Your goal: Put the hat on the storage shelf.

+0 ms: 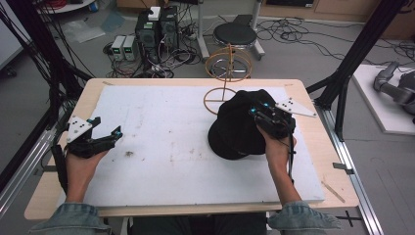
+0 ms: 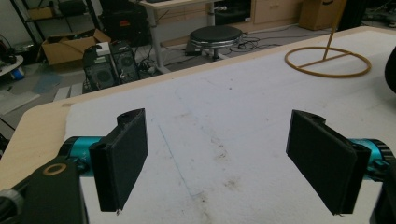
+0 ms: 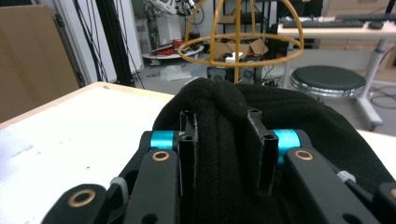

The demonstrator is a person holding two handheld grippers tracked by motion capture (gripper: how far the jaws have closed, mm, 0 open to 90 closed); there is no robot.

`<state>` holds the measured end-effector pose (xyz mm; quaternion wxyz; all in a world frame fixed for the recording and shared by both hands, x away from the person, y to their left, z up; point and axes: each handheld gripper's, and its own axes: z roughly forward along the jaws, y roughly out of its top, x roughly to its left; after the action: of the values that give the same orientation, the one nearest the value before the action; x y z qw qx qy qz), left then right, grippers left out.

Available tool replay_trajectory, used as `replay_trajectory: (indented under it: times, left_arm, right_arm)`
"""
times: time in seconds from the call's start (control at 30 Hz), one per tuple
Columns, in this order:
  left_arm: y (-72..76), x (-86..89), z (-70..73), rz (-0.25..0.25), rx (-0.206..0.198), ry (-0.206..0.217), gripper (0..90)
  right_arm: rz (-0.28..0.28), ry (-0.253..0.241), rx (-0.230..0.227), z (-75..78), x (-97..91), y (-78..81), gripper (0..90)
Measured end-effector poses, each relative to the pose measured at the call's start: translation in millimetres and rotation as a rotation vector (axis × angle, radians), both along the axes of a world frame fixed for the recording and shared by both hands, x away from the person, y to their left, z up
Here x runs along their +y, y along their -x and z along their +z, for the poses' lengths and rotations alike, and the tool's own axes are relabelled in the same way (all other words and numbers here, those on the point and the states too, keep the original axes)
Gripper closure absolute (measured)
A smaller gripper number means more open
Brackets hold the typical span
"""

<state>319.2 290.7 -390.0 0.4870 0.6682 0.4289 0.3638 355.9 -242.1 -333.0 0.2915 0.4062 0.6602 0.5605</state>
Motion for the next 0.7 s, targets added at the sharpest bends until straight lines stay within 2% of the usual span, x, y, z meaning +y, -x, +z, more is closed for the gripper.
replay_trajectory:
  times: [0.23,0.6,0.7]
  left_arm:
    - [0.3,0.7,0.0,0.003,-0.003,0.003,21.1]
    - [2.1,4.4,0.2,0.013,-0.003,0.005,21.0]
    - [2.3,5.0,0.4,0.013,-0.004,0.005,21.0]
  right_arm:
    - [0.023,-0.027,-0.050,22.8,2.4,13.8,71.0]
    - [0.044,-0.046,-0.120,53.9,6.2,27.3,70.9]
    - [0.060,-0.067,-0.138,64.2,6.2,30.1,71.0]
